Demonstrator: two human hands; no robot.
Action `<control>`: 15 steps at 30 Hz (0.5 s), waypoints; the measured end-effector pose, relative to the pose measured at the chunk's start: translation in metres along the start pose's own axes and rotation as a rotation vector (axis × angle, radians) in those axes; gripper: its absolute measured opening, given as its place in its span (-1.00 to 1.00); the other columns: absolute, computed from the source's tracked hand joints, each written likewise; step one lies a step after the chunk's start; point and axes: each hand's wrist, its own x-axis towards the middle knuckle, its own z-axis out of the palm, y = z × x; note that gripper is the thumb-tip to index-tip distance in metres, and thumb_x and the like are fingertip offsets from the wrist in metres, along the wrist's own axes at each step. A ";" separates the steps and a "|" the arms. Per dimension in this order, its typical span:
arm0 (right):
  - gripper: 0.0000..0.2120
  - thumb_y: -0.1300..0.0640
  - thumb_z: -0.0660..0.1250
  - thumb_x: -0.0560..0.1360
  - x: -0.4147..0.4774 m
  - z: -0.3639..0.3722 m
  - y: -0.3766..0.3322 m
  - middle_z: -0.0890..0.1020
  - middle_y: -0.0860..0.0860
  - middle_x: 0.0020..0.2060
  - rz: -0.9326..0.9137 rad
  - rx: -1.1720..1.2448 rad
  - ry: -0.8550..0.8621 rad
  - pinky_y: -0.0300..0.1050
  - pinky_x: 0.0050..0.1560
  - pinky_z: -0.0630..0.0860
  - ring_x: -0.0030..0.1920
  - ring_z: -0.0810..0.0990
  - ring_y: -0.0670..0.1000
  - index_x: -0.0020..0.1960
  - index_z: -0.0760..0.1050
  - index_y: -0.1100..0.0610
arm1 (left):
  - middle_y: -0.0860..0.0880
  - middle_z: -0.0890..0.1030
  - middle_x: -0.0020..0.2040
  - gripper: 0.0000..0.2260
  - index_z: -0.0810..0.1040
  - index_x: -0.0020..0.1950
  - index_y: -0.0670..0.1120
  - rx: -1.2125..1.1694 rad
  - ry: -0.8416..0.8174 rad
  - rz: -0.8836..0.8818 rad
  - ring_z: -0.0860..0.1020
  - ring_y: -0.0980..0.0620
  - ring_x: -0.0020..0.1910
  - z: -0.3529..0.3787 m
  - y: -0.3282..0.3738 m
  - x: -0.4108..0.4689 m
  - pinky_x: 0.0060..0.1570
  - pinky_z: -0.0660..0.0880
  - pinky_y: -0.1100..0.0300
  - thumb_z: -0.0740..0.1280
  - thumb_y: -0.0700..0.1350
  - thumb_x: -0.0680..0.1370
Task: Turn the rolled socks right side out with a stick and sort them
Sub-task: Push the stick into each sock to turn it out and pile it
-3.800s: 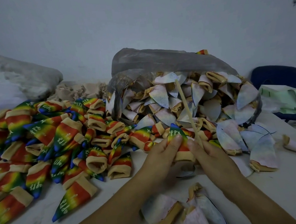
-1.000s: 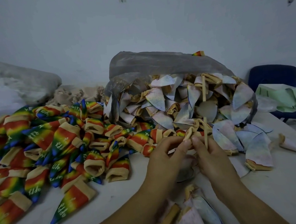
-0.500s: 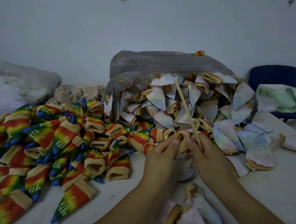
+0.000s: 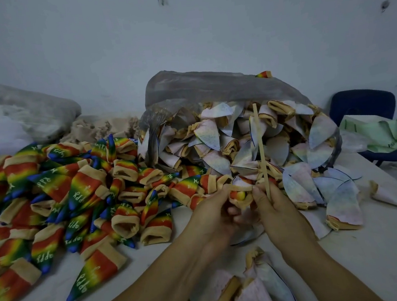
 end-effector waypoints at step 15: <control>-0.80 -0.19 0.15 0.49 -0.008 0.006 -0.008 0.62 -0.02 -0.23 -0.058 0.045 0.029 -0.10 -0.24 0.54 -0.23 0.59 -0.04 -0.07 0.45 -0.11 | -0.06 0.67 0.05 -0.63 0.62 0.17 -0.03 0.539 0.038 0.432 0.65 0.03 0.01 -0.017 -0.005 0.006 0.05 0.59 0.13 0.35 0.13 0.45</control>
